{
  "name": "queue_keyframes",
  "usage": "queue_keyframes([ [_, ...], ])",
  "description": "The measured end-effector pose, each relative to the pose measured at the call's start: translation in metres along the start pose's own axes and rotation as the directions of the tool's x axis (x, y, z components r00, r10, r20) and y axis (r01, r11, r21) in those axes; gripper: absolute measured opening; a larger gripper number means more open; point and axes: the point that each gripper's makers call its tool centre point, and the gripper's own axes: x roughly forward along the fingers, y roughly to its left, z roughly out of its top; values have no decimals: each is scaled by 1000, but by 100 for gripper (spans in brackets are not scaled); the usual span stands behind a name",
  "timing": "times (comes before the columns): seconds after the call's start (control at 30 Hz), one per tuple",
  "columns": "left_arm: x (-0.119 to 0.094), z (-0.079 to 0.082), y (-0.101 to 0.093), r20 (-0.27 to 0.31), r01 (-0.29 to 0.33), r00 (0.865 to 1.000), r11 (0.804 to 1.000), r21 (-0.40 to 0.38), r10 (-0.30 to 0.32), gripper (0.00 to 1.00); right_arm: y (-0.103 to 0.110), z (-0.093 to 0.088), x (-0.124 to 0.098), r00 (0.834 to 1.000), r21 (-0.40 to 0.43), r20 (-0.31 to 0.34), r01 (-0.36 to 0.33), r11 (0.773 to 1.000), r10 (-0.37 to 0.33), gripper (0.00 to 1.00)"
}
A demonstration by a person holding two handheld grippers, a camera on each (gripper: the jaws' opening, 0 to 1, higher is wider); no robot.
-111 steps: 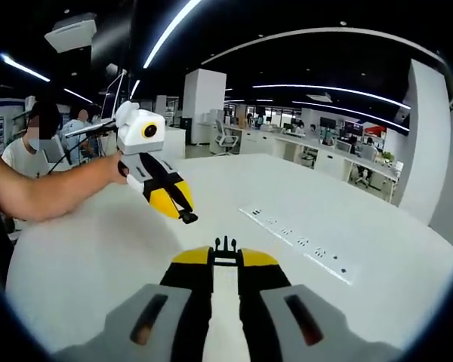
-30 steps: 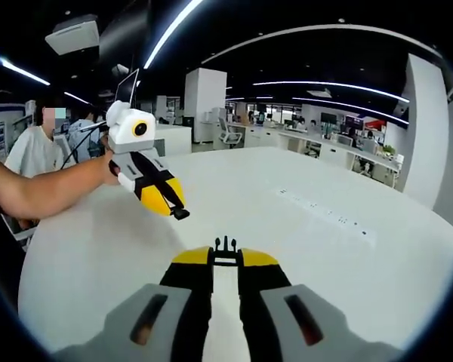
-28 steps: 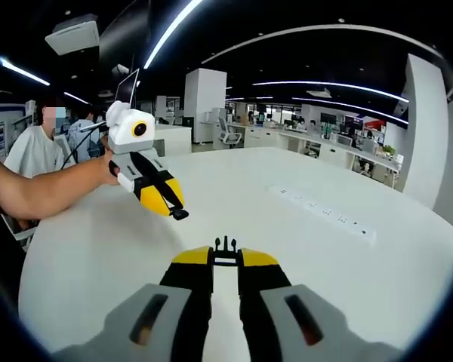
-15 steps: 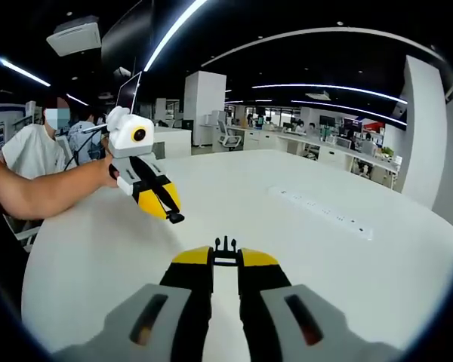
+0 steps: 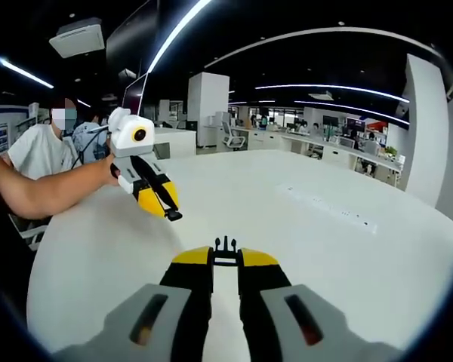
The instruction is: Snap the two parts of the plastic buckle together until the buckle closes and remains connected.
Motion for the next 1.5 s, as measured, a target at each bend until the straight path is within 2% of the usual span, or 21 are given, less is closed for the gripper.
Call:
queue_keyframes([
  [0.2, -4, -8, -9, -18, -2, 1000, 1000, 19, 2, 11, 12, -7, -4, 1000, -10, -8, -4, 1000, 4, 11],
  [0.63, -20, -12, -19, 13, -12, 1000, 1000, 13, 11, 11, 28, -16, -12, 1000, -8, -7, -4, 1000, 3, 11],
  [0.77, -21, -9, -22, 26, -9, 1000, 1000, 10, 8, 11, 29, -17, -16, 1000, -9, -7, -2, 1000, 2, 11],
  [0.87, -19, -14, -29, 8, 1, 1000, 1000, 19, -1, 11, 30, -19, -17, 1000, -2, -6, -3, 1000, 3, 11],
  [1.0, -19, -15, -20, -3, 7, 1000, 1000, 16, -7, 11, 28, -18, -16, 1000, 2, -8, -3, 1000, 3, 11],
  [1.13, -18, -16, -25, -13, 10, 1000, 1000, 23, -10, 11, 26, -17, -17, 1000, -6, -13, -2, 1000, 2, 11],
  [1.2, -21, -16, -17, -16, 15, 1000, 1000, 22, -14, 11, 27, -17, -17, 1000, -8, -13, -1, 1000, 1, 11],
  [1.5, -20, -15, -27, -15, 29, 999, 999, 18, -28, 11, 29, -19, -19, 1000, -7, -20, -15, 1000, 15, 11],
])
